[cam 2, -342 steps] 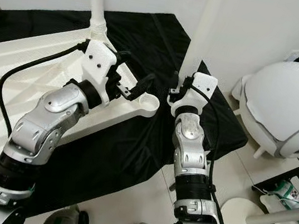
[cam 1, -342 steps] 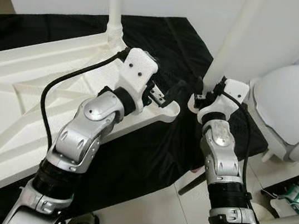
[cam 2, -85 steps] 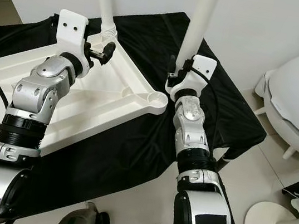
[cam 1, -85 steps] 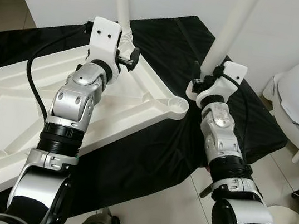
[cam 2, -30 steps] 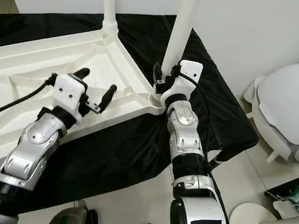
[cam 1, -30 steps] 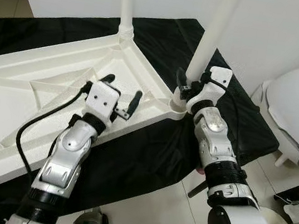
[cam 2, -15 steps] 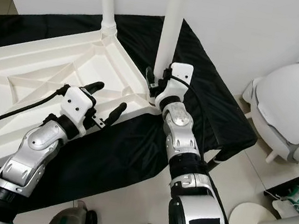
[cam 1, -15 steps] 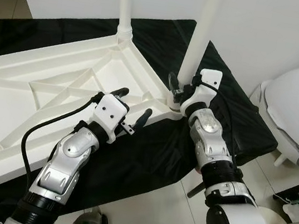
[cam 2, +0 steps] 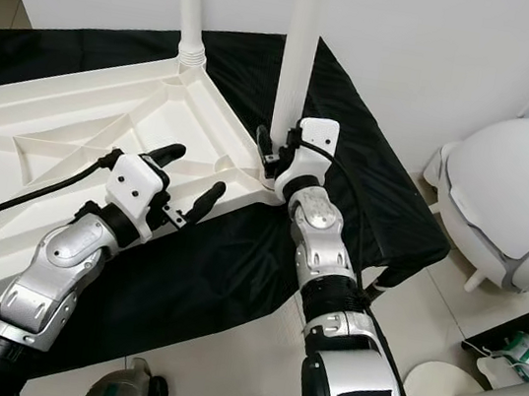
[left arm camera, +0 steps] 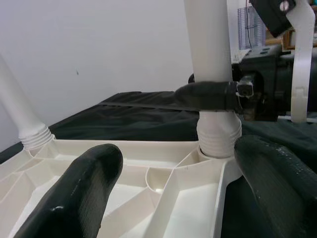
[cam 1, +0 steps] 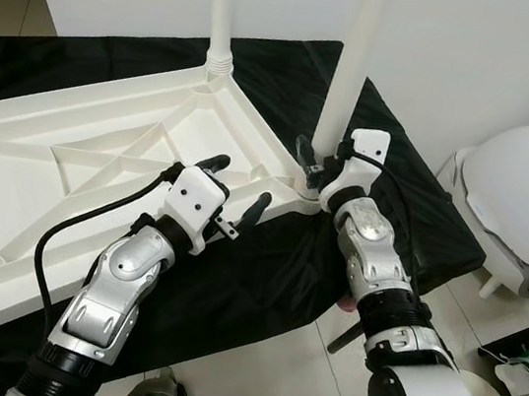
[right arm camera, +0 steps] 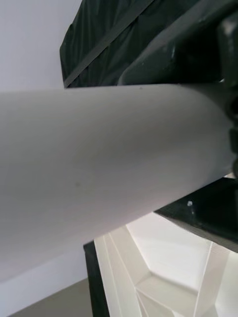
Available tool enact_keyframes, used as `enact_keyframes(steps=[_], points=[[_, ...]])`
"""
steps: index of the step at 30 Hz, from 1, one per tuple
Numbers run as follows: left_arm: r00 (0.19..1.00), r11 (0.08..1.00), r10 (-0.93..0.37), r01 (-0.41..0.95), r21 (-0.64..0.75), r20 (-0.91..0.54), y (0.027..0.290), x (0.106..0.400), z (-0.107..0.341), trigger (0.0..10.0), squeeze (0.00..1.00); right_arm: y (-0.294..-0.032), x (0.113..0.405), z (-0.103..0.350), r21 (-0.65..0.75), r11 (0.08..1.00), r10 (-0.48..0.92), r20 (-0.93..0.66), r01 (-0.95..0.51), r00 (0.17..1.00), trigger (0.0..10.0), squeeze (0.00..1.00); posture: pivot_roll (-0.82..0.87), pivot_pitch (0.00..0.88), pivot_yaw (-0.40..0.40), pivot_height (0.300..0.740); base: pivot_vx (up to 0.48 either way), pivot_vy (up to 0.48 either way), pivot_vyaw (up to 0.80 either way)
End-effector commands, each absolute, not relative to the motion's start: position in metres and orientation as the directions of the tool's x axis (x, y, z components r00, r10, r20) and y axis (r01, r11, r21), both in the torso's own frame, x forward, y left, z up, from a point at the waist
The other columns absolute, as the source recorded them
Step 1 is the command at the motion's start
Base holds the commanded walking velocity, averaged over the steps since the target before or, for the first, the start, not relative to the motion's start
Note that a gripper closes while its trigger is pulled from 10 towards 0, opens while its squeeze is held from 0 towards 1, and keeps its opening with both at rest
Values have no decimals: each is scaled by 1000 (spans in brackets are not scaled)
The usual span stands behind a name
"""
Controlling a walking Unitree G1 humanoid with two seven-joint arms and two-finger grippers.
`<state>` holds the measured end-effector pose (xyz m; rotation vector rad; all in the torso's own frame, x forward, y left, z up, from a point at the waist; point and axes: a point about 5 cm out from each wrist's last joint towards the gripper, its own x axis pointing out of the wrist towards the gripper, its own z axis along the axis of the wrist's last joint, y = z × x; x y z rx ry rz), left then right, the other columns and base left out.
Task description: Building children table
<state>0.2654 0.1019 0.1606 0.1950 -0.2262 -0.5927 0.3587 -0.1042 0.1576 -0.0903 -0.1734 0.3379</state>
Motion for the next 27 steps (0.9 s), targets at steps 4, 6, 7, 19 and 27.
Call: enact_keyframes(steps=[4,6,7,19,27], points=[[791,794,-597,560,236,134,101,262,159,10000,0,-115,357,150,-116,951,300,124,-286,946,10000,0,-8,14,-7,740,0,0,0],[787,791,-603,567,231,131,100,261,159,10000,0,-117,357,146,-109,955,288,110,-277,951,10000,0,-10,17,-3,740,0,0,0],[785,788,-606,571,231,130,99,261,159,10000,0,-115,356,144,-134,948,302,104,-288,948,10000,0,-10,17,-3,740,0,0,0],[780,783,-613,578,231,125,99,260,160,10000,0,-112,353,133,-133,940,323,52,-314,945,10000,0,-5,22,-6,740,0,0,0],[783,786,-609,575,227,124,99,259,160,10000,0,-134,361,126,70,982,175,-23,-173,984,10000,0,1,20,-10,740,0,0,0]])
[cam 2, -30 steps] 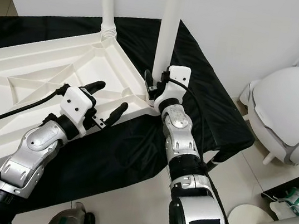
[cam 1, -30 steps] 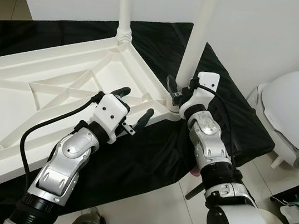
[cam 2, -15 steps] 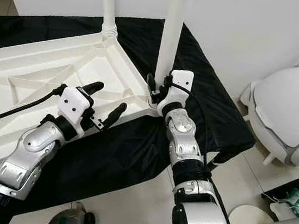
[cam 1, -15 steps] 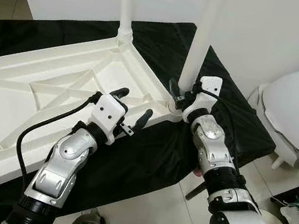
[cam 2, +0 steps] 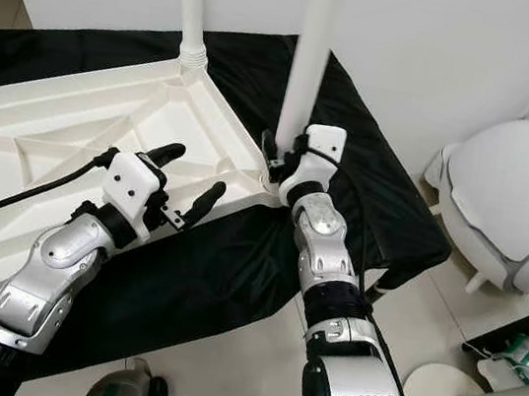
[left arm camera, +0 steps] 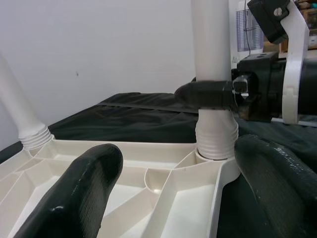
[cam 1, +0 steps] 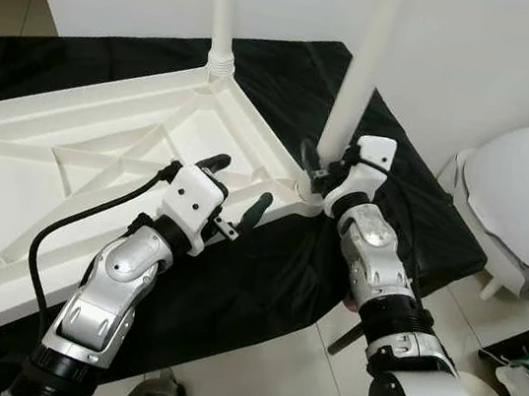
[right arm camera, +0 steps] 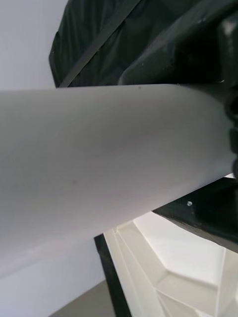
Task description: Building children table
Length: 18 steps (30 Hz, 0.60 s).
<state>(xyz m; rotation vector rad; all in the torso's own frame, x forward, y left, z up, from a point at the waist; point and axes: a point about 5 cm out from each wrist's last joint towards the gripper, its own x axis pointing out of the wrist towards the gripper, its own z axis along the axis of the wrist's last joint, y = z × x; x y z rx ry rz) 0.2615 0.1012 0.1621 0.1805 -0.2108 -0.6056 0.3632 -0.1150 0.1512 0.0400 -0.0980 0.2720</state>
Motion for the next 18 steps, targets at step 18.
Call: enact_keyframes(steps=[18], points=[[776,777,-619,583,236,121,99,259,163,10000,0,-138,357,113,188,977,117,-73,-102,990,10000,0,-1,7,3,740,0,0,0]])
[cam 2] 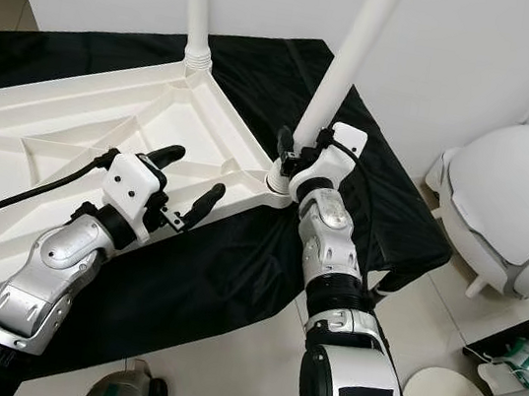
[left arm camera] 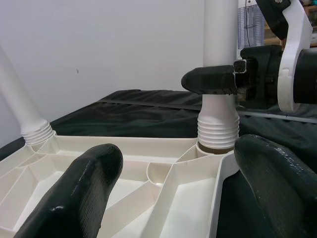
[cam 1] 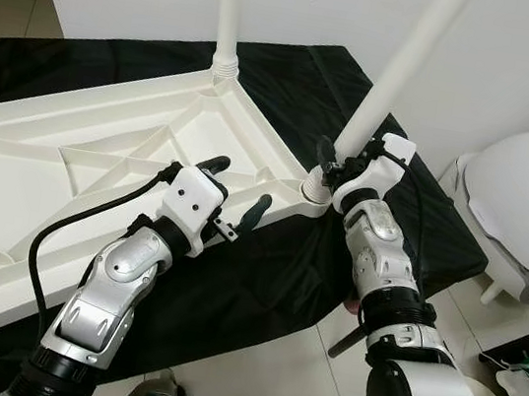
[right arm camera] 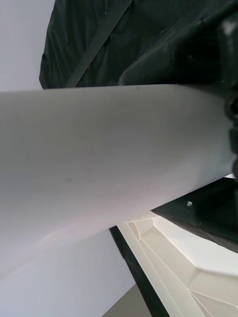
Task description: Building children table
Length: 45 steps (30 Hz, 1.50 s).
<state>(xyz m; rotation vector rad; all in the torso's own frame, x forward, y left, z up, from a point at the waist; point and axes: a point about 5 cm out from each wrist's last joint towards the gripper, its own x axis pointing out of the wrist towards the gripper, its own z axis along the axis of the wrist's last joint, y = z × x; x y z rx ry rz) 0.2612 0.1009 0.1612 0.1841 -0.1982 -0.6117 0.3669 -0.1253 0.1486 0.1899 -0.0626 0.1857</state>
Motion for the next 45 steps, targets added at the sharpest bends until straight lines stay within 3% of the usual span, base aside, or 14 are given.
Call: enact_keyframes(steps=[1,12,27,39,45], points=[[776,777,-619,583,237,120,99,259,163,10000,0,-138,357,112,171,980,119,-73,-105,990,10000,0,-1,7,3,740,0,0,0],[775,775,-621,585,238,117,99,259,163,10000,0,-115,351,116,-7,973,231,-23,-231,973,10000,0,3,5,5,740,0,0,0],[777,777,-619,584,236,116,99,258,164,10000,0,-121,373,124,101,973,223,-154,-209,962,10000,0,5,17,5,740,0,0,0],[783,783,-611,578,231,115,100,256,164,10000,0,-111,362,115,38,953,302,-177,-300,937,10000,0,5,38,0,740,0,0,0],[783,783,-612,578,230,112,100,255,164,10000,0,-114,362,114,43,962,274,-172,-271,946,10000,0,1,40,1,740,0,0,0]])
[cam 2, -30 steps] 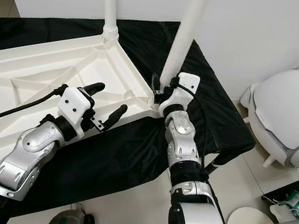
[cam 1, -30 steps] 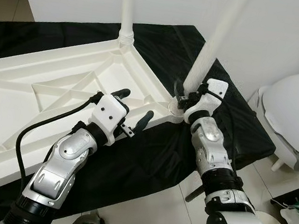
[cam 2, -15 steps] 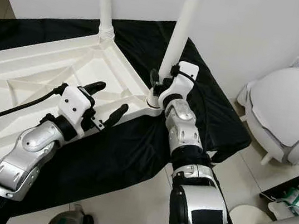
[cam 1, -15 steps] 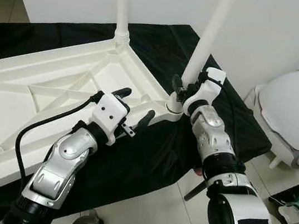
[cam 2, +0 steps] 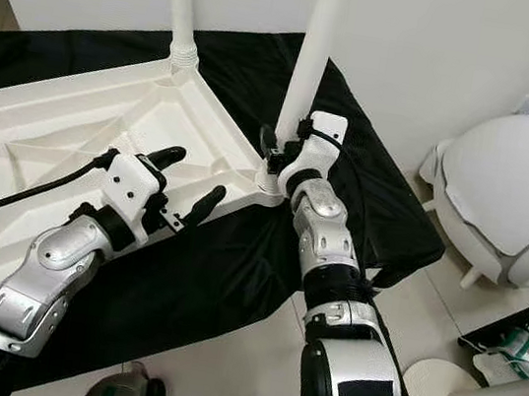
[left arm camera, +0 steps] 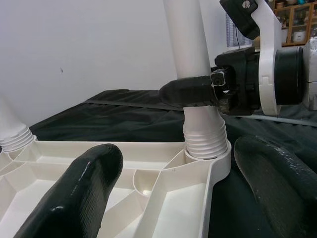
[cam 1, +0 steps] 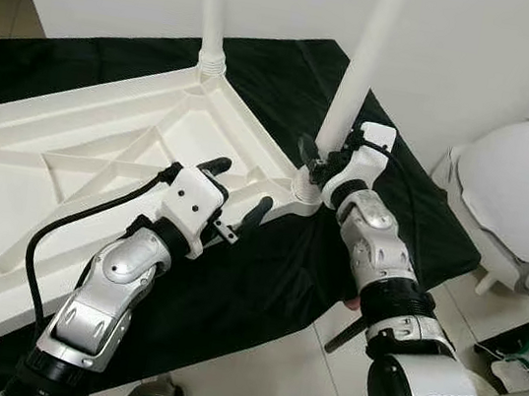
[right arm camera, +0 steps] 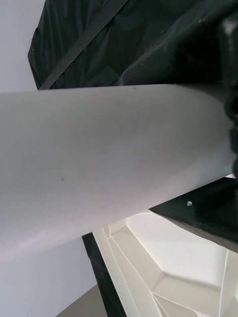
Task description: Building children table
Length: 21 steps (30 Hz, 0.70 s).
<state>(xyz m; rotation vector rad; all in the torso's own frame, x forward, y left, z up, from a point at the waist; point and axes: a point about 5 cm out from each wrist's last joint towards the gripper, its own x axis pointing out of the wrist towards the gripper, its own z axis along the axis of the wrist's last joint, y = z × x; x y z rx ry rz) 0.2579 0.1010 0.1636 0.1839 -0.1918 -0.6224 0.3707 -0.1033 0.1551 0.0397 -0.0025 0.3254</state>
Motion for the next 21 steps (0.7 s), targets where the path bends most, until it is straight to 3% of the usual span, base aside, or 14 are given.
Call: enact_keyframes(steps=[1,21], points=[[783,782,-612,579,231,111,100,255,164,10000,0,-116,363,114,40,965,263,-171,-260,949,10000,0,-1,40,1,740,0,0,0],[786,785,-609,577,225,110,100,254,164,10000,0,-110,334,89,-119,935,318,-140,-335,937,10000,0,0,50,-2,740,0,0,0]])
